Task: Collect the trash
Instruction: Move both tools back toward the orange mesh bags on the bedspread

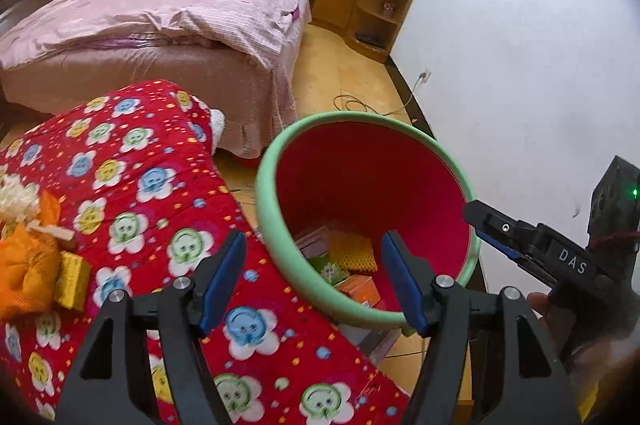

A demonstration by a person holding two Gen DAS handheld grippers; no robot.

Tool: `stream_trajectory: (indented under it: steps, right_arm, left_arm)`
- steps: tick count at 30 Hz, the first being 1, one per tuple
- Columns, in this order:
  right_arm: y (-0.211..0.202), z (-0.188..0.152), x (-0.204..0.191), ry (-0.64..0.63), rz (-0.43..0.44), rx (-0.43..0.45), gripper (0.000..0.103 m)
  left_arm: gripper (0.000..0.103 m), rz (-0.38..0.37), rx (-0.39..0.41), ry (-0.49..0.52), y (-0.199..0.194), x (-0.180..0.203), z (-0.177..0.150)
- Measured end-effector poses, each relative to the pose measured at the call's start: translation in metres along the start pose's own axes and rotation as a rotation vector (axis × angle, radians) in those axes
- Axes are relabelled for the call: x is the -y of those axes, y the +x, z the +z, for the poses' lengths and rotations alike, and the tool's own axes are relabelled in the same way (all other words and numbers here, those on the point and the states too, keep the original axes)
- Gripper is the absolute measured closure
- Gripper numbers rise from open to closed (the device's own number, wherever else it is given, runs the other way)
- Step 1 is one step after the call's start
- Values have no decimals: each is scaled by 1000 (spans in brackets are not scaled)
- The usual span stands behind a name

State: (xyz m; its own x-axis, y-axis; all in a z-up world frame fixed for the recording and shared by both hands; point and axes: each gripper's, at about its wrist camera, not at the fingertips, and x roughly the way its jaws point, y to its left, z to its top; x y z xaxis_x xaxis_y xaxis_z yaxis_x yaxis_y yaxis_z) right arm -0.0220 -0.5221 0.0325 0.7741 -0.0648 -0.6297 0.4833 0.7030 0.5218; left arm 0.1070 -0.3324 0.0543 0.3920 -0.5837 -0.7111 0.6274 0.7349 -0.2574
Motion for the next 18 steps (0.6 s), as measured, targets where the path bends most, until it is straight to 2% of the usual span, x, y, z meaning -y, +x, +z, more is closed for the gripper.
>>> stream_trajectory:
  steps: [18]
  right_arm:
    - [-29, -30, -54, -95, 17, -1, 43]
  left_arm:
    - [34, 133, 82, -81, -81, -53, -27]
